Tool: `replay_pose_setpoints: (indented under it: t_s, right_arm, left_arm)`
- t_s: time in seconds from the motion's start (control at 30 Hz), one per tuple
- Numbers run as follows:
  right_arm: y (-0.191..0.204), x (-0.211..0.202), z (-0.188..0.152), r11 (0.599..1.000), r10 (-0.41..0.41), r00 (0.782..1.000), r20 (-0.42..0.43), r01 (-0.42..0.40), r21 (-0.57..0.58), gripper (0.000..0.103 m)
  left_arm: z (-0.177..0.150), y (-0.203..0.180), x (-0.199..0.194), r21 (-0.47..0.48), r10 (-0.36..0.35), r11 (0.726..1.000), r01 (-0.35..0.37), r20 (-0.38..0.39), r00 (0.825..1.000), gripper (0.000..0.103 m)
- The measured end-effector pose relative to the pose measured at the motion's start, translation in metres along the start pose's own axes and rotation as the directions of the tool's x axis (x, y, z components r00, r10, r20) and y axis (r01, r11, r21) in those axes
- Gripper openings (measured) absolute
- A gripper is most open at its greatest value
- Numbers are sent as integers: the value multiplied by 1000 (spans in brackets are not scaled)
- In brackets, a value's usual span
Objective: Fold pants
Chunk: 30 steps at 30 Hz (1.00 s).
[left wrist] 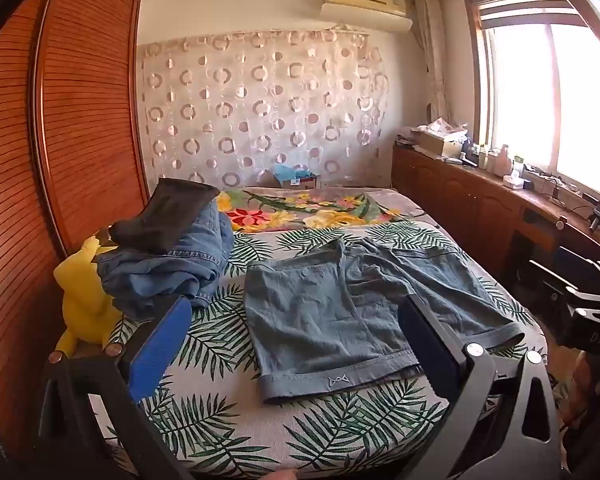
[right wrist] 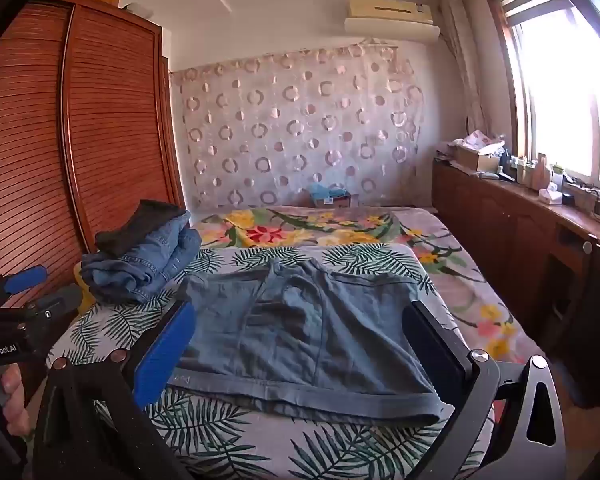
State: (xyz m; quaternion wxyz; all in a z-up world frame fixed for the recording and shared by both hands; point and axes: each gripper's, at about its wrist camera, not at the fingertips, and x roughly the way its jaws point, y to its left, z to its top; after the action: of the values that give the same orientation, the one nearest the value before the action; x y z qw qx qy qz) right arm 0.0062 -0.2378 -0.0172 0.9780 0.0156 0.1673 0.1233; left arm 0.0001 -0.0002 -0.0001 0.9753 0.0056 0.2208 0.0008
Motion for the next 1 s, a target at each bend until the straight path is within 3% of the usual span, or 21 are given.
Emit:
replay_pose_setpoints:
  t_s: [1.0]
  right_arm:
    - [0,0,0,1000,2,1000,-8,-2,8,103]
  left_arm:
    - [-10,6,6,-1,-6,1000,6,-14,1000,103]
